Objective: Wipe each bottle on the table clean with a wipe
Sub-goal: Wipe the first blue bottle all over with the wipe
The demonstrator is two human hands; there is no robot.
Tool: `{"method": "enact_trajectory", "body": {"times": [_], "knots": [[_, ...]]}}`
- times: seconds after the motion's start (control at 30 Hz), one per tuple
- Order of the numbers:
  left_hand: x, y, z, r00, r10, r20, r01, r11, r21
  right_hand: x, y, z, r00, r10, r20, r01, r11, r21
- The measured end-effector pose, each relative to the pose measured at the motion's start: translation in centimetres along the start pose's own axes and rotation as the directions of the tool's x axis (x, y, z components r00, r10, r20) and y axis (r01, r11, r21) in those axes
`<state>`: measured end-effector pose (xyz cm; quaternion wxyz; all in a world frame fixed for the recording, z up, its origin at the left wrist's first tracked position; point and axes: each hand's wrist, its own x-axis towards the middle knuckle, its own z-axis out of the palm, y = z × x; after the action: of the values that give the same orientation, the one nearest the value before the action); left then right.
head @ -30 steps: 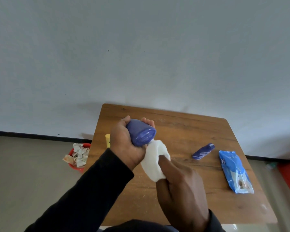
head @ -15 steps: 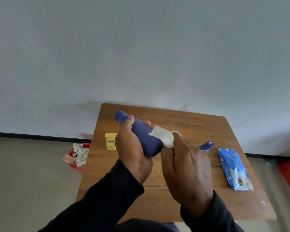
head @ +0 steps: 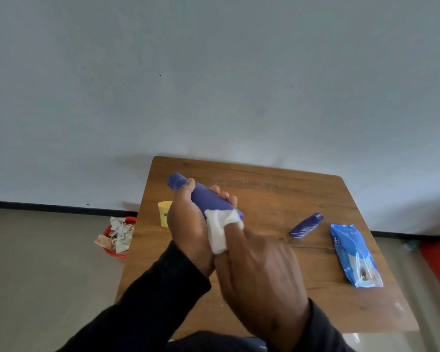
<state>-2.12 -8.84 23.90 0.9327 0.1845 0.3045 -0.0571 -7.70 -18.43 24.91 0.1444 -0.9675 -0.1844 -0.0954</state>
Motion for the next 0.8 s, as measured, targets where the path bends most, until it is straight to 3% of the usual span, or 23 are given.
{"method": "enact_trajectory", "body": {"times": [0.2, 0.37, 0.5, 0.6, 0.7, 0.8], "knots": [[0.4, 0.2, 0.2, 0.998, 0.056, 0.033, -0.058, 0.997, 0.054, 1.0, 1.5, -0.1, 0.994, 0.102, -0.027, -0.101, 0.994, 0.045], [0.3, 0.3, 0.4, 1.0, -0.008, 0.008, 0.009, 1.0, -0.019, 0.4, -0.3, -0.1, 1.0, -0.015, 0.016, 0.015, 1.0, 0.003], [0.5, 0.5, 0.2, 0.999, 0.027, 0.038, -0.029, 0.999, 0.046, 1.1, 1.3, 0.2, 0.998, 0.07, 0.002, -0.07, 0.995, 0.074], [0.4, 0.8, 0.3, 0.997, 0.068, 0.033, -0.069, 0.996, 0.064, 1.8, 3.3, -0.3, 0.991, 0.11, -0.07, -0.1, 0.985, 0.139], [-0.2, 1.0, 0.4, 0.999, 0.007, 0.041, -0.009, 0.999, 0.034, 1.8, 4.9, -1.2, 0.953, 0.238, -0.187, -0.165, 0.927, 0.336], [0.0, 1.2, 0.3, 0.999, -0.035, -0.002, 0.035, 0.999, 0.032, 0.6, 4.6, -1.5, 0.934, 0.201, -0.296, -0.054, 0.897, 0.439]]}}
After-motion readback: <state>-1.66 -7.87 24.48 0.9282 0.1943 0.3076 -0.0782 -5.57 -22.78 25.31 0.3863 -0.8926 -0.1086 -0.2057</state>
